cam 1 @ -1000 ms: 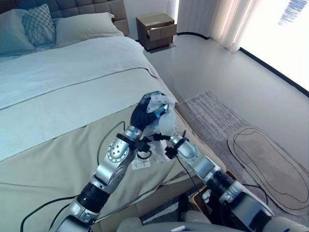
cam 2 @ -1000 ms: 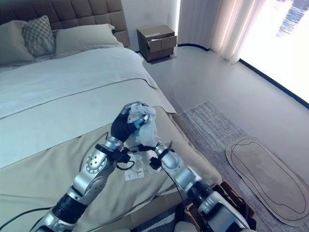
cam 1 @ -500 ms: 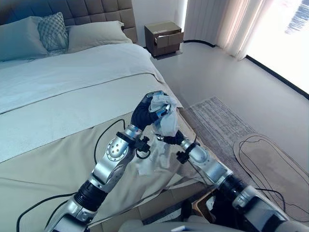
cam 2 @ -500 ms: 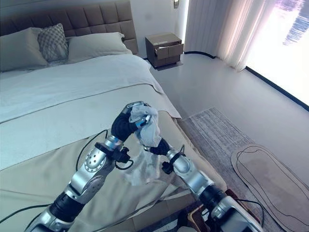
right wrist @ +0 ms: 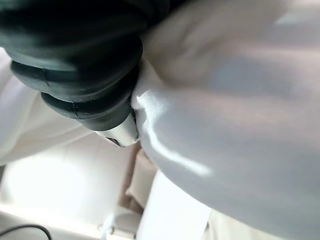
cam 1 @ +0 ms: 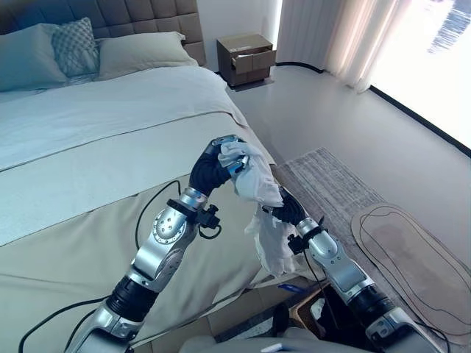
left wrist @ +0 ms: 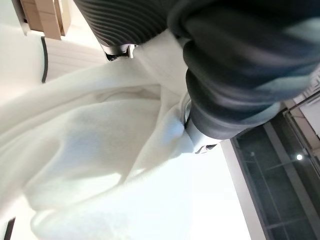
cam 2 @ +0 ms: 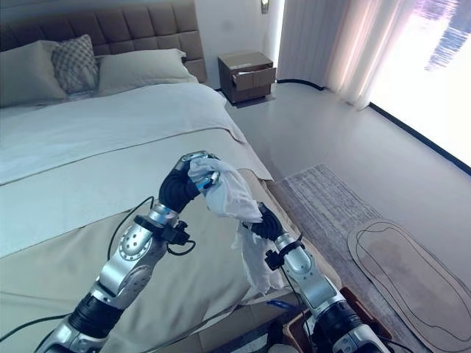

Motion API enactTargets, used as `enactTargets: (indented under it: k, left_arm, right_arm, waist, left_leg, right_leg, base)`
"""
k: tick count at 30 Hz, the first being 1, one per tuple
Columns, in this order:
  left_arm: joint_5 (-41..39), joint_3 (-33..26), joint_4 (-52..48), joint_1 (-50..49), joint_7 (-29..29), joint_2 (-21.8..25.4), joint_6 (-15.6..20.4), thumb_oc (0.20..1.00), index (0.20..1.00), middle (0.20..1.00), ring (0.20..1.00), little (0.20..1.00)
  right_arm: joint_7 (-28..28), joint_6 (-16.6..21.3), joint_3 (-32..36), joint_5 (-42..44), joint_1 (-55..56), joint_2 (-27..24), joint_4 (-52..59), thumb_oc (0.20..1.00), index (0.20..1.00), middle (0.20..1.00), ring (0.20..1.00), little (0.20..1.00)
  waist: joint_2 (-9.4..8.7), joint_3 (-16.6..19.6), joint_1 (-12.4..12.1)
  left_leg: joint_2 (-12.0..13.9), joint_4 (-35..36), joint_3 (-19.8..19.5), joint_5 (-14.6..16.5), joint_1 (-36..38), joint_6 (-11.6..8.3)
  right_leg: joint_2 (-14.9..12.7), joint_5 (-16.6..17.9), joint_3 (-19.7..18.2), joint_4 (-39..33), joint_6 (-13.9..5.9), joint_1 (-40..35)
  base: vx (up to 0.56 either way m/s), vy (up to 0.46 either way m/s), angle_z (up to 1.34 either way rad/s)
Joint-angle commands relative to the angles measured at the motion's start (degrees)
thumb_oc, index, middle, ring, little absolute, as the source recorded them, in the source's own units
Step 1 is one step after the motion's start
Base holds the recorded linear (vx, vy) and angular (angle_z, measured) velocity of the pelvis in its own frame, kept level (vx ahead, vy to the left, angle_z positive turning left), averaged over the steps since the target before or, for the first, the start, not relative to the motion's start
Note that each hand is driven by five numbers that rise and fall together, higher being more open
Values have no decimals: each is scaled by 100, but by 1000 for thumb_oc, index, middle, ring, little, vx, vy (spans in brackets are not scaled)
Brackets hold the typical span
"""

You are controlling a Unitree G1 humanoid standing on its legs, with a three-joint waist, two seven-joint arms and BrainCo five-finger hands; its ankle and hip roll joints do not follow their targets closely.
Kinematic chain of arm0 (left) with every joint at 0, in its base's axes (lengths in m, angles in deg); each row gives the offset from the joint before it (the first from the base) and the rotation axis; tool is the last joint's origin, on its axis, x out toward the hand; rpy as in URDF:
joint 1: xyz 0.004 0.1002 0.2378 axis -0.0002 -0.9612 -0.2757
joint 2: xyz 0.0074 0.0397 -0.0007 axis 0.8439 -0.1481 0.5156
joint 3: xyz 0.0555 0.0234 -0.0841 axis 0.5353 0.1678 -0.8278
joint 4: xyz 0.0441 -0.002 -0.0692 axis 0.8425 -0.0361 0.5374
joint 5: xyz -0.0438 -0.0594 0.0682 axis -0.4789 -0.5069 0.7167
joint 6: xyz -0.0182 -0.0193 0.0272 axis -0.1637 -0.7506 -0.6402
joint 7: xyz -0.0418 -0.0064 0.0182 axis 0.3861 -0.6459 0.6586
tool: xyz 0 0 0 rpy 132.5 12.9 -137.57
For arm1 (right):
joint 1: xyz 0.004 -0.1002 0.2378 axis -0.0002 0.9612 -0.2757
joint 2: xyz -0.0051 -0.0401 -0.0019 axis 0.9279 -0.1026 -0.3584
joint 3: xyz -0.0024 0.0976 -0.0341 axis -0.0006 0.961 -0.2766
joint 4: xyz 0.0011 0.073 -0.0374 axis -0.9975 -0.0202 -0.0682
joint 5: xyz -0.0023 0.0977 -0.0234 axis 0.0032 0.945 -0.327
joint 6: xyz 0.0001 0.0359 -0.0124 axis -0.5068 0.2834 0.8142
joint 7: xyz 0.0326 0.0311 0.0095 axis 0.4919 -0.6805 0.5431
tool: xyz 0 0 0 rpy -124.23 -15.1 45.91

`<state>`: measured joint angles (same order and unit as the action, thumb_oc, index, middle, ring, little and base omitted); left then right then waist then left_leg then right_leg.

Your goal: Pick up clothes into the bucket

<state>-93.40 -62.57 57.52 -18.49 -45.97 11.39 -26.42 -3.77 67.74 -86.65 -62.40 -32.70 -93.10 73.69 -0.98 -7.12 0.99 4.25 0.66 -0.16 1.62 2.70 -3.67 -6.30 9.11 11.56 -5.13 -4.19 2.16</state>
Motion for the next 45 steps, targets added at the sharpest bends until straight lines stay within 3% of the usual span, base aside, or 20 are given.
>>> enactTargets:
  k: [1, 4, 6, 7, 8, 9, 21, 31, 32, 37, 45]
  left_arm:
    - [-32, -957, -523, 84, -126, -1, 736, 200, 200, 200, 200, 200]
    - [2, -1117, -380, -316, -137, -89, 751, 200, 200, 200, 200, 200]
    - [136, -1209, -104, -628, -167, -145, 734, 470, 470, 470, 470, 470]
    - [223, -1257, 48, -739, -190, -168, 727, 645, 645, 645, 645, 645]
    - [274, -1255, 255, -882, -209, -219, 722, 953, 953, 953, 953, 953]
    - [301, -1248, 503, -1015, -195, -263, 690, 1000, 1000, 1000, 1000, 1000]
    - [1041, -640, 2153, -1424, 168, -353, 342, 1000, 1000, 1000, 1000, 1000]
    - [1626, -694, 2412, -1549, 202, -248, 413, 1000, 1000, 1000, 1000, 1000]
    - [2008, -716, 2543, -1578, 131, -184, 462, 1000, 1000, 1000, 1000, 1000]
    - [2355, -856, 3086, -1727, -32, -198, 531, 1000, 1000, 1000, 1000, 1000]
    - [1794, -886, 2657, -1963, 329, 35, 751, 1000, 1000, 1000, 1000, 1000]
  right_arm:
    - [178, 134, 573, 244, 241, -317, -119, 200, 200, 200, 200, 200]
    - [264, 235, 929, 478, 472, -292, 22, 200, 200, 200, 200, 200]
    - [322, 331, 1262, 692, 683, -281, 207, 200, 200, 200, 200, 200]
    - [381, 367, 1392, 769, 754, -261, 198, 200, 200, 200, 200, 200]
    - [422, 408, 1562, 877, 864, -228, 240, 200, 200, 200, 200, 200]
    - [473, 446, 1705, 915, 943, -219, 271, 200, 200, 200, 200, 200]
    - [904, 615, 2804, 1076, 1369, -146, 569, 200, 200, 200, 200, 200]
    - [1214, 609, 3423, 869, 1527, -293, 481, 200, 200, 200, 200, 200]
    - [1302, 609, 3534, 785, 1527, -336, 430, 200, 200, 200, 200, 200]
    - [1420, 628, 3771, 749, 1546, -415, 302, 200, 200, 200, 200, 200]
    - [1468, 639, 3968, 771, 1484, -477, 268, 200, 200, 200, 200, 200]
  waist:
    - [-238, 95, 72]
    - [-252, 86, 78]
    - [-261, 87, 107]
    - [-269, 84, 124]
    - [-271, 93, 135]
    - [-276, 97, 149]
    - [-344, 91, 374]
    - [-382, 102, 538]
    - [-393, 87, 572]
    - [-418, 51, 654]
    - [-383, -162, 779]
  left_leg:
    - [-77, -261, -34, 5, -197, 1]
    - [-80, -257, -18, 0, -194, 5]
    - [-81, -263, -5, 5, -192, 10]
    - [-80, -264, 6, 5, -193, 11]
    - [-82, -261, 17, 6, -193, 15]
    - [-80, -258, 26, 7, -198, 19]
    - [-94, -273, 110, 29, -262, 74]
    - [-154, -239, 246, 71, -268, 135]
    - [-178, -296, 284, 110, -286, 153]
    - [-258, -394, 427, 193, -311, 223]
    - [-447, -637, 709, 375, -428, 432]
  right_leg:
    - [-403, -461, -47, 182, -473, -499]
    - [-403, -455, -64, 179, -471, -497]
    - [-404, -451, -85, 183, -469, -484]
    - [-405, -447, -88, 183, -470, -479]
    - [-401, -448, -91, 185, -473, -472]
    - [-399, -449, -106, 184, -474, -461]
    - [-395, -426, -230, 258, -523, -301]
    - [-443, -378, -387, 298, -588, -169]
    - [-464, -360, -440, 319, -601, -128]
    - [-531, -316, -605, 393, -660, -32]
    - [-709, -240, -916, 757, -828, 346]
  base:
    - [0, 0, 0]
    - [-5, 1, -2]
    - [-4, 2, 2]
    - [0, 0, 0]
    - [0, 0, 0]
    - [0, 0, 0]
    - [-4, 6, -5]
    - [-19, 29, -10]
    - [-23, 41, -4]
    - [-24, 60, -11]
    - [-69, 98, -21]
